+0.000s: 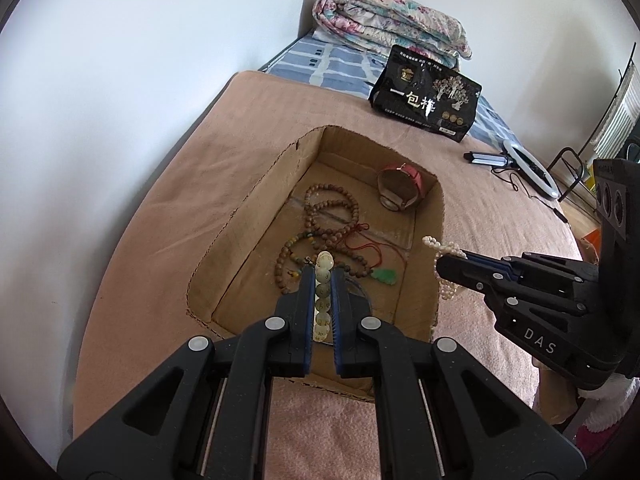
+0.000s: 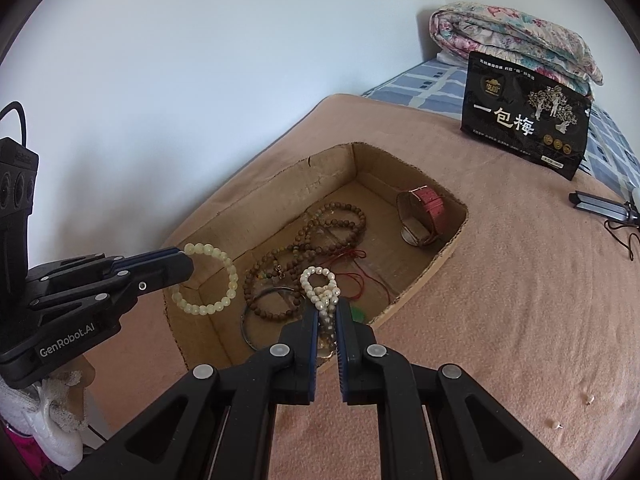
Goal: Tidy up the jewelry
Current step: 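Carry the jade bracelet in the left tool while the right tool carries the pearl necklace to the box, then open both tools dropping the bracelet and necklace into the box, then move both tools to the two loose pearl earrings on the blanket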
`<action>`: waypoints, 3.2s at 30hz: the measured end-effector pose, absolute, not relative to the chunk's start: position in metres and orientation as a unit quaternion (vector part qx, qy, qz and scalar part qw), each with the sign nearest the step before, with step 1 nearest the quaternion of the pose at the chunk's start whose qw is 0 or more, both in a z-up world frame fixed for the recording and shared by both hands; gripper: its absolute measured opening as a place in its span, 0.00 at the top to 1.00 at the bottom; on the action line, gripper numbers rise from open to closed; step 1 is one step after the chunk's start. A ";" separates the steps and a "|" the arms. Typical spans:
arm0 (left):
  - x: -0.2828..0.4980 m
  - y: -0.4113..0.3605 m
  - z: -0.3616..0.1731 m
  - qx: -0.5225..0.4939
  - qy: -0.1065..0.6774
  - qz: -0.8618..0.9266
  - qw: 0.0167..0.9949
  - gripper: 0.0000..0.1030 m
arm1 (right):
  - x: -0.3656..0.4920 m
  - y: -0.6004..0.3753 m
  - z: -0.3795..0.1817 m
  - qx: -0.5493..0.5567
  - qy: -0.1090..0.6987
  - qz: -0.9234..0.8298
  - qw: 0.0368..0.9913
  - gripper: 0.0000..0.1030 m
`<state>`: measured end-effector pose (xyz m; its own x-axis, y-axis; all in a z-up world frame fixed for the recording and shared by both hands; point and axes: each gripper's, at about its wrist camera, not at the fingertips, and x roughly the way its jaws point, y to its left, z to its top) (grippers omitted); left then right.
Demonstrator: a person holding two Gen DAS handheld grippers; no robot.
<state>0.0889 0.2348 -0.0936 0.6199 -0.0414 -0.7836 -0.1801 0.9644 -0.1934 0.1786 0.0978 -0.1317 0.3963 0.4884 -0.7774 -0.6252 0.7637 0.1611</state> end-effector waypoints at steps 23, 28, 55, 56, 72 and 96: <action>0.097 0.248 -0.097 -0.143 0.439 0.072 0.884 0.58 | 0.184 0.095 -0.136 -0.075 0.431 0.313 0.843 0.15; 0.096 0.245 -0.091 -0.142 0.433 0.071 0.887 0.58 | 0.182 0.090 -0.133 -0.077 0.430 0.306 0.846 0.15; 0.099 0.162 -0.034 -0.085 0.364 0.039 0.927 0.58 | 0.169 0.000 -0.098 -0.076 0.395 0.229 0.886 0.09; 0.100 0.156 -0.032 -0.080 0.361 0.034 0.928 0.58 | 0.168 -0.004 -0.097 -0.077 0.393 0.226 0.888 0.09; 0.114 0.092 -0.026 -0.042 0.357 -0.014 0.933 0.58 | 0.158 -0.083 -0.082 -0.078 0.369 0.157 0.913 0.04; 0.160 -0.005 -0.083 -0.008 0.419 -0.106 0.902 0.58 | 0.217 -0.206 -0.133 0.008 0.437 0.112 0.892 0.22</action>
